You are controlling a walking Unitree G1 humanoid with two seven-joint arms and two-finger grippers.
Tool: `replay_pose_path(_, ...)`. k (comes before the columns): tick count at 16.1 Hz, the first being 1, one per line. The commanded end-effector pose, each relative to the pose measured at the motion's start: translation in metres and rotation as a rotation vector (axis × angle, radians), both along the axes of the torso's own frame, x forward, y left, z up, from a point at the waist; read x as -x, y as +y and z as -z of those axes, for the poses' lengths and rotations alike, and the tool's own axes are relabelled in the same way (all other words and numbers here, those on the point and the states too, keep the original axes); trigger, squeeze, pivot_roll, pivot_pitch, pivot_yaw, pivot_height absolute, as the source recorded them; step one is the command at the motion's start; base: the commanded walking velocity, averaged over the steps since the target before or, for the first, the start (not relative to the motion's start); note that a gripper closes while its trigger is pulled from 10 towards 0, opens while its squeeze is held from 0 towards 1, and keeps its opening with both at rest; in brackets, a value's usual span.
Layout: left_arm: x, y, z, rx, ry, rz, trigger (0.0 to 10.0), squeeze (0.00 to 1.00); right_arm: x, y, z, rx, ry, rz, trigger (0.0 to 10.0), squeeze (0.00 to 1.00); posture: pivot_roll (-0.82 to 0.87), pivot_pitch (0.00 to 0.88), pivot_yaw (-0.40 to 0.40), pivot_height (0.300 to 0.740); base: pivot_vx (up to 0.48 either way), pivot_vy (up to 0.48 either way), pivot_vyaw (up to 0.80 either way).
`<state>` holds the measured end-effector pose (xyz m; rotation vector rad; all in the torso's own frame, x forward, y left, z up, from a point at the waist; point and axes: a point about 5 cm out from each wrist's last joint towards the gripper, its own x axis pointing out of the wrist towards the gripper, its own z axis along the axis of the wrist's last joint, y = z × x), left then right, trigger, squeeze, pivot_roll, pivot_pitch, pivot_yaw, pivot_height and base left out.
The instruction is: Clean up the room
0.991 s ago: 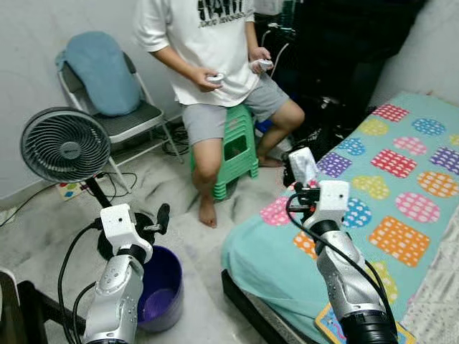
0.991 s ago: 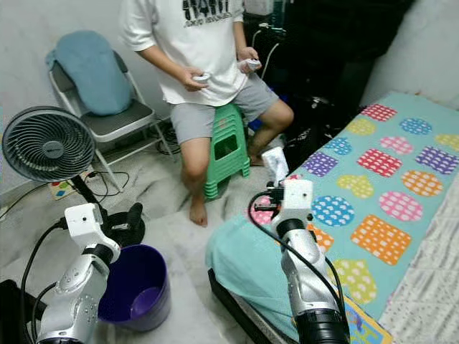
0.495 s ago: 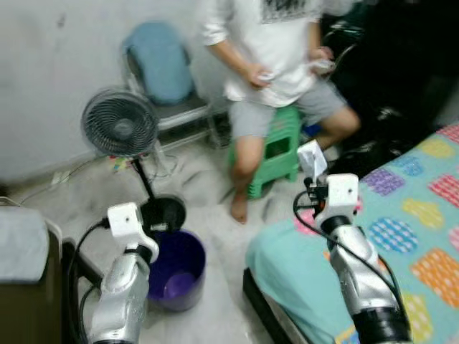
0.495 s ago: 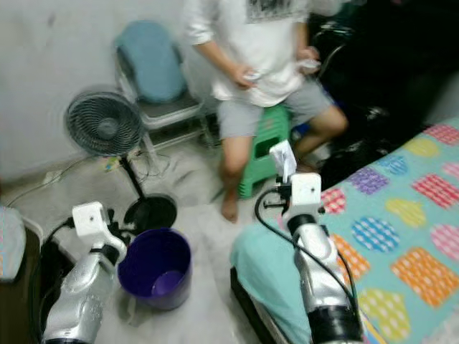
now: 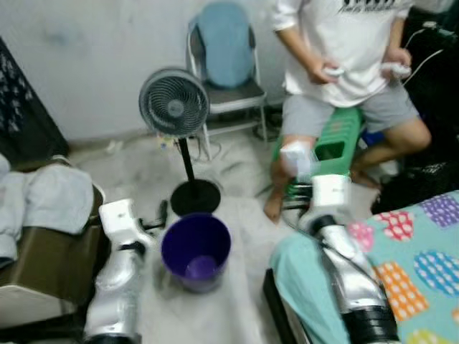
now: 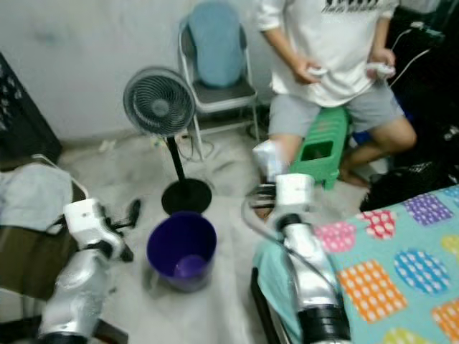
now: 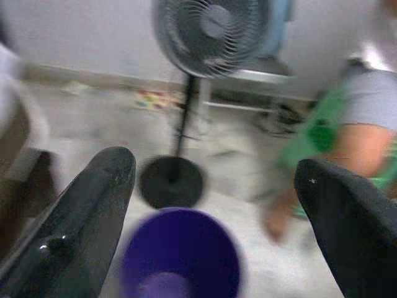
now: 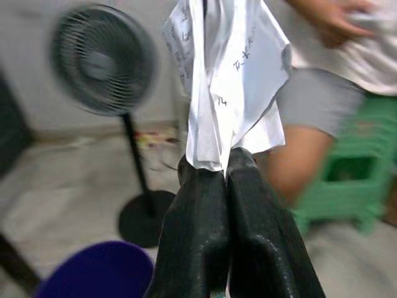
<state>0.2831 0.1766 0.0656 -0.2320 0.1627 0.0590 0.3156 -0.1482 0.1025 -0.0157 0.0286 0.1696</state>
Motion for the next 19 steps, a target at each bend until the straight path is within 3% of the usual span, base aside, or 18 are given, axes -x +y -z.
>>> replay_pose_path(1, 0.0013, -0.0044, 0.0076, -0.115, 0.064, 0.011, 10.0, 0.0, -0.0014, -0.0074, -0.0049, 0.009, -0.018, 0.017, 10.0, 0.0, -0.11, 0.0, 0.06, 0.74, 0.0, 0.0, 0.8)
replay_pose_path(9, -0.0002, -0.0068, 0.007, -0.125, 0.059, 0.036, 10.0, 0.0, -0.003, -0.0067, -0.004, 0.017, -0.014, 0.012, 10.0, 0.0, -0.1, 0.0, 0.058, 0.74, 0.0, 0.0, 0.0)
replay_pose_path(15, -0.0002, -0.0076, 0.0048, -0.101, 0.038, 0.049, 10.0, 0.0, -0.0028, -0.0063, -0.004, 0.013, -0.016, 0.017, 10.0, 0.0, -0.1, 0.0, 0.06, 0.74, 0.0, 0.0, 0.8)
replay_pose_path(19, -0.0001, -0.0062, 0.005, -0.096, 0.039, 0.038, 10.0, 0.0, -0.0024, -0.0084, -0.0035, 0.017, -0.017, 0.023, 10.0, 0.0, -0.11, 0.0, 0.06, 0.74, 0.0, 0.0, 0.11)
